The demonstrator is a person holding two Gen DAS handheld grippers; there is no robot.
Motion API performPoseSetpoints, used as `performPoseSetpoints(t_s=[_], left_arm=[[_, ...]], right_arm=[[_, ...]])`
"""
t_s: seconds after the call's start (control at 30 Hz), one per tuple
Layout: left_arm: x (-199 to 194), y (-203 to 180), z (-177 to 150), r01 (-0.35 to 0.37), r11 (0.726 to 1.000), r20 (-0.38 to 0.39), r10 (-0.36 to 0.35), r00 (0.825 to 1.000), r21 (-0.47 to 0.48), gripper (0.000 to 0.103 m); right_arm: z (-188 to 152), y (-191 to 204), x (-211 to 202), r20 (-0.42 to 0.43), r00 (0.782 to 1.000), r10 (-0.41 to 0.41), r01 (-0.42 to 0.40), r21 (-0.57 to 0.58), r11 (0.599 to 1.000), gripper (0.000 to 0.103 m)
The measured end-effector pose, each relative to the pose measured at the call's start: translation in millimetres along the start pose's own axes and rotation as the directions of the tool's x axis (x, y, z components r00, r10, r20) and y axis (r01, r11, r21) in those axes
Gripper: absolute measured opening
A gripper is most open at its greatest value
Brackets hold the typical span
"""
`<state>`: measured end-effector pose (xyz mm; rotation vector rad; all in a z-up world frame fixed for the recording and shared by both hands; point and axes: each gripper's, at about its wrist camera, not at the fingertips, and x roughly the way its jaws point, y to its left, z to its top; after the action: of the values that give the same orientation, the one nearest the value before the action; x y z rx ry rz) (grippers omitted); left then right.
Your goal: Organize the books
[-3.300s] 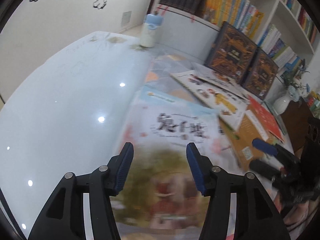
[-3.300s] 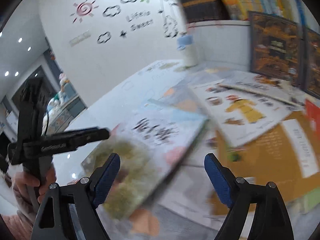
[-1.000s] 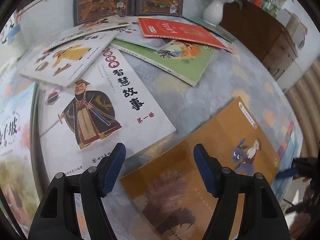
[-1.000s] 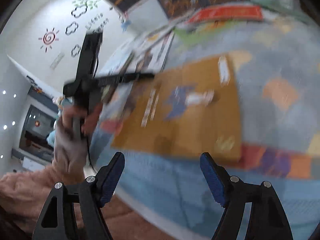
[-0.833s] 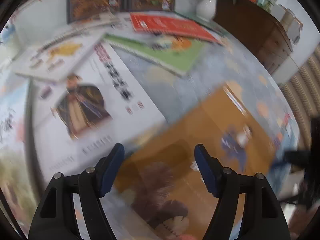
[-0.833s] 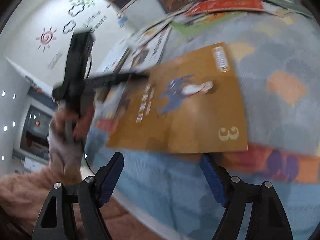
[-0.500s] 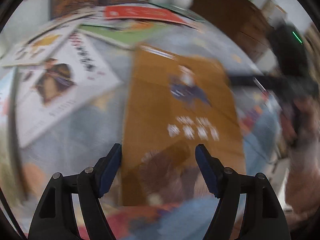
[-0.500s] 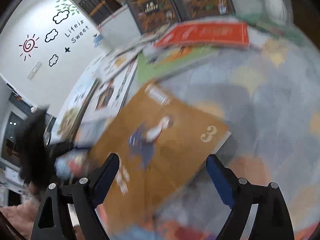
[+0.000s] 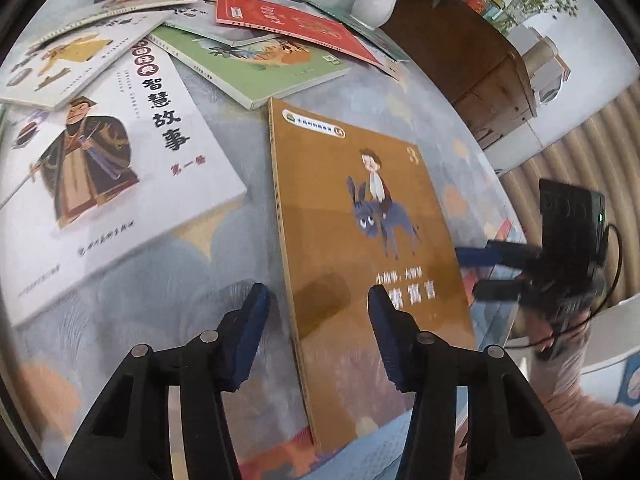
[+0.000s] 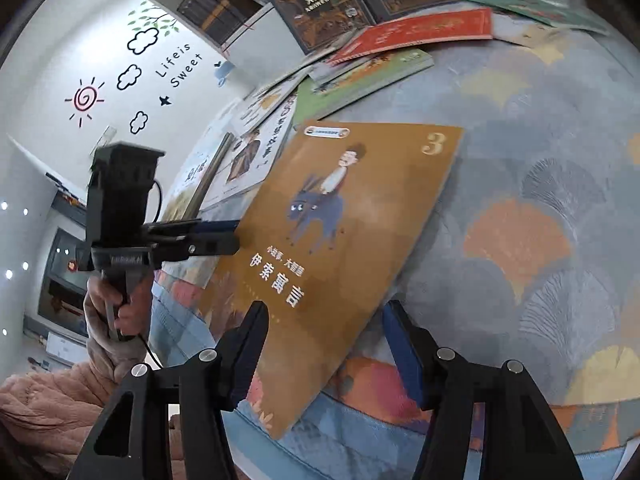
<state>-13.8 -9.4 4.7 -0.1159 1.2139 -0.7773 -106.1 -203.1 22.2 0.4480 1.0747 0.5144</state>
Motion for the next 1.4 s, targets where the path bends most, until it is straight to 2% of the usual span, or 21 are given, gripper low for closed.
performPoseSetpoints(t_s=[0.07,0.2,0.27,0.43,0.5,0.6,0.73,0.8,0.87,0.93,1.0,1.07,1.3,1.4], left_arm=[[0.8,-3.4,2.1,-0.026,1.000,0.002,0.026,1.000,-0.005,0.048],[2.2,-31.5,-16.8,-0.107,0.992,0.004,0.107,0.994,0.063,0.049],[2.8,-34.5,-19.5,-0.126,0.990,0.003,0.126,0.992,0.068,0.049],[-5.1,-10.3,-16.3,-0.037,0.999,-0.023,0.036,0.999,-0.016,0.046],[-3.8,-0.6,-11.1,-0.013,0.999,-0.022,0.012,1.000,-0.039,0.038],[-2.3,1.4,-8.7,-0.028,0.999,-0.010,0.027,1.000,-0.043,0.031],[-3.3,-3.1,-13.7,-0.066,0.998,0.027,0.066,0.997,-0.023,0.031],[-5.3,-1.5,-15.9,-0.054,0.998,0.035,0.055,0.998,-0.032,0.031],[-2.1,-2.0,-13.8,-0.052,0.998,0.040,0.054,0.998,-0.033,0.031],[-2.3,-1.6,-14.6,-0.055,0.998,0.044,0.057,0.997,-0.032,0.031],[-2.7,-1.3,-14.7,-0.054,0.998,0.045,0.056,0.997,-0.036,0.031],[-3.0,-1.2,-15.1,-0.055,0.998,0.044,0.057,0.997,-0.038,0.031],[-1.0,-10.2,-17.3,-0.112,0.993,0.059,0.113,0.992,-0.026,0.031],[-1.7,-9.0,-17.9,-0.110,0.993,0.069,0.113,0.991,-0.046,0.031]], right_arm=[[5.0,-3.2,-1.2,0.016,1.000,-0.004,0.003,0.027,1.000,0.062],[21.0,-6.5,2.5,0.032,0.999,-0.033,0.033,0.016,0.999,0.062],[23.9,-7.3,4.3,0.025,0.999,-0.028,0.028,0.015,1.000,0.063],[-0.6,-2.9,-4.7,-0.076,0.996,0.042,-0.043,-0.022,0.999,0.063],[-6.6,-6.3,-6.3,-0.054,0.996,0.068,-0.069,-0.025,0.997,0.063],[1.5,-22.7,-2.1,-0.010,0.988,0.155,-0.154,0.044,0.987,0.062],[7.4,-22.3,1.6,0.017,0.989,0.145,-0.145,0.012,0.989,0.060],[6.0,-22.2,1.5,0.033,0.991,0.127,-0.128,0.007,0.992,0.052],[5.7,-27.4,2.1,0.060,0.994,0.088,-0.089,0.016,0.996,0.026],[7.9,-37.1,5.8,0.084,0.990,0.115,-0.118,0.028,0.993,0.021],[10.5,-41.1,6.5,0.076,0.985,0.157,-0.158,0.007,0.987,0.021],[10.6,-39.4,6.3,0.067,0.985,0.159,-0.159,-0.003,0.987,0.021],[12.4,-30.4,6.2,0.080,0.992,0.098,-0.100,0.024,0.995,0.021],[11.9,-19.4,3.8,0.086,0.996,0.040,-0.041,0.008,0.999,0.023]])
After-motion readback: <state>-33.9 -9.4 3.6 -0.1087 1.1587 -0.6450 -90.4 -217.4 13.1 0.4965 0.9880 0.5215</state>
